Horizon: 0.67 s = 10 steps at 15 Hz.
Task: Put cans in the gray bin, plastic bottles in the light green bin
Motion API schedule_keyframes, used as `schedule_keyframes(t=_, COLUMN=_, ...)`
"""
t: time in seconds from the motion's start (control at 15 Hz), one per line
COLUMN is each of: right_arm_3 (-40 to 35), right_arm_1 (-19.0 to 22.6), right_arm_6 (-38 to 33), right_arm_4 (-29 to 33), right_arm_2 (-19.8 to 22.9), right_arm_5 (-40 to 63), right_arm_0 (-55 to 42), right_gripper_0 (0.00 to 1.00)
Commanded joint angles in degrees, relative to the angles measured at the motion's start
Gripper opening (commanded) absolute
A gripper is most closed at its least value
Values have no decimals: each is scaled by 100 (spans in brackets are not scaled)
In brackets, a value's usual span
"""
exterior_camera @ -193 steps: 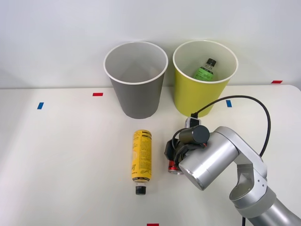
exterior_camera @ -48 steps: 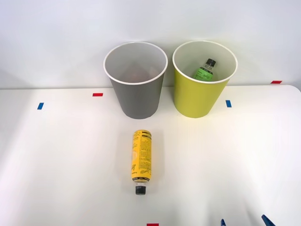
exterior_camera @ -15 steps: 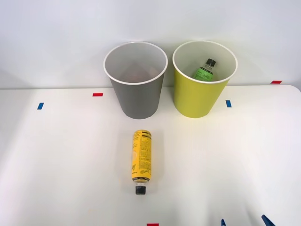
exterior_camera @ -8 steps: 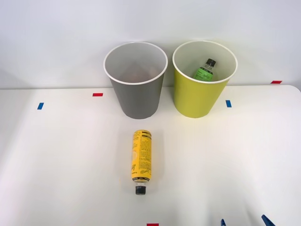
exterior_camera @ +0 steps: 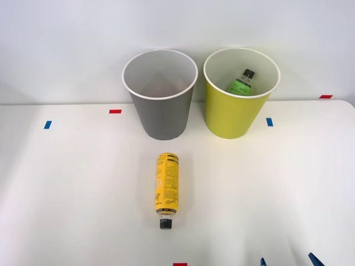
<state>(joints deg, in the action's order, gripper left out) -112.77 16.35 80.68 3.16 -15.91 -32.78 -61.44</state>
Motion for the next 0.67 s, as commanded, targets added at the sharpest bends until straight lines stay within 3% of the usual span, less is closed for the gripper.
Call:
schedule_keyframes(t=0.07, right_arm_3=0, right_arm_1=0, right_arm_6=0, right_arm_4=0, right_arm_2=0, right_arm_5=0, right_arm_0=0, right_gripper_0=100)
schedule_keyframes(t=0.67, right_arm_3=0, right_arm_1=0, right_arm_6=0, right_arm_4=0, right_arm_2=0, right_arm_5=0, right_arm_0=0, right_gripper_0=100)
